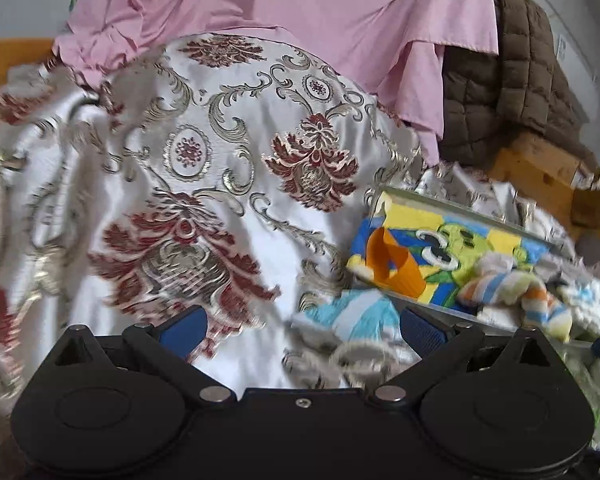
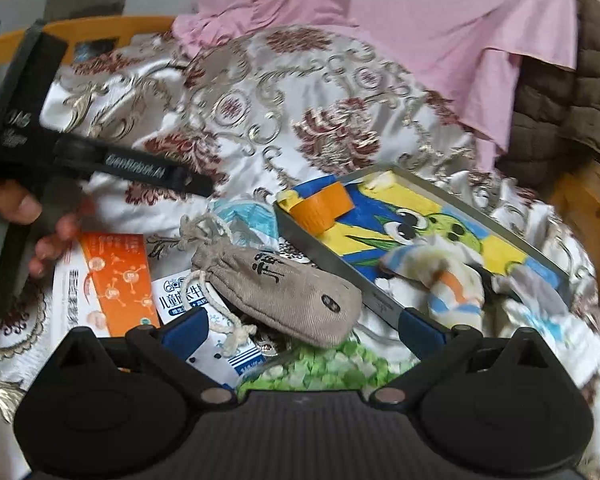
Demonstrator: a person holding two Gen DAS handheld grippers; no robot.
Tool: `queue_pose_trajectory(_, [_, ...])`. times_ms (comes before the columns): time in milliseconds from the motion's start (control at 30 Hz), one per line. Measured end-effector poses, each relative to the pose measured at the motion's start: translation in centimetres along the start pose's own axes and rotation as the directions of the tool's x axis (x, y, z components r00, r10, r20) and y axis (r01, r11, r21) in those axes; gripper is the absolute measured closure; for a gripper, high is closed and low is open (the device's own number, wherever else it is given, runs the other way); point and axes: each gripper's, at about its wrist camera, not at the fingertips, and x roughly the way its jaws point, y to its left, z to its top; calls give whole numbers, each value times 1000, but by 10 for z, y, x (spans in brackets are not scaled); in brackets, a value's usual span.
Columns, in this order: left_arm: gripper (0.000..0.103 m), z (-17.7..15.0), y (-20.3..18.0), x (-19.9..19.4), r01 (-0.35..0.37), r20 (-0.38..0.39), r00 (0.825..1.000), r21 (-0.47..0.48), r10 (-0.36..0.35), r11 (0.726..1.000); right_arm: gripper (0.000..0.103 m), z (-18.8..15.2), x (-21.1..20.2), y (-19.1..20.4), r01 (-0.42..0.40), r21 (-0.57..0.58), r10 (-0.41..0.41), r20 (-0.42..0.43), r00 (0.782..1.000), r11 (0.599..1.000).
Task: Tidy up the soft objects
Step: 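Grasp the blue-white striped cloth with the left tool while the right tool grasps the beige pouch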
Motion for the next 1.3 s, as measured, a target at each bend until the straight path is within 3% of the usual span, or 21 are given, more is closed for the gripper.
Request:
queue_pose_trajectory(267, [1, 22, 12, 33, 115, -130, 985, 1, -114, 993, 0, 20, 34, -9, -113, -91, 102, -117, 988, 989])
queue_pose_trajectory(467, [1, 29, 4, 59, 206, -234, 955, 86, -181, 975, 0, 38, 58, -14, -170, -149, 140, -197, 970, 974])
queue_pose_trajectory(633, [1, 34, -6, 78, 230, -291, 942, 189, -170, 955, 0, 45, 71, -11, -190, -207, 132, -264, 955, 960])
queue_pose_trajectory(800, [3, 33, -1, 98, 265, -374, 908, 158, -191, 951, 1, 47, 86, -10, -221, -236, 133, -341, 931, 946])
queue_pose_trajectory(900, [5, 32, 4, 107, 274, -382, 901, 131, -207, 953, 1, 50, 94, -10, -220, -250, 123, -353, 928, 943])
queue_pose_trajectory(1033, [12, 33, 5, 111, 297, -373, 898, 117, -235, 948, 13, 55, 101, -8, -244, -256, 135, -378, 916, 935])
queue_pose_trajectory(1167, [29, 32, 0, 113, 331, -388, 885, 140, -256, 933, 28, 54, 106, -3, -259, -281, 129, -410, 903, 924])
queue_pose_trajectory(1233, [32, 31, -2, 114, 348, -397, 878, 142, -269, 927, 37, 53, 108, 0, -253, -291, 117, -415, 903, 923])
queue_pose_trajectory(1300, [34, 31, -1, 114, 353, -399, 874, 133, -276, 926, 39, 52, 110, 1, -245, -290, 107, -418, 902, 925])
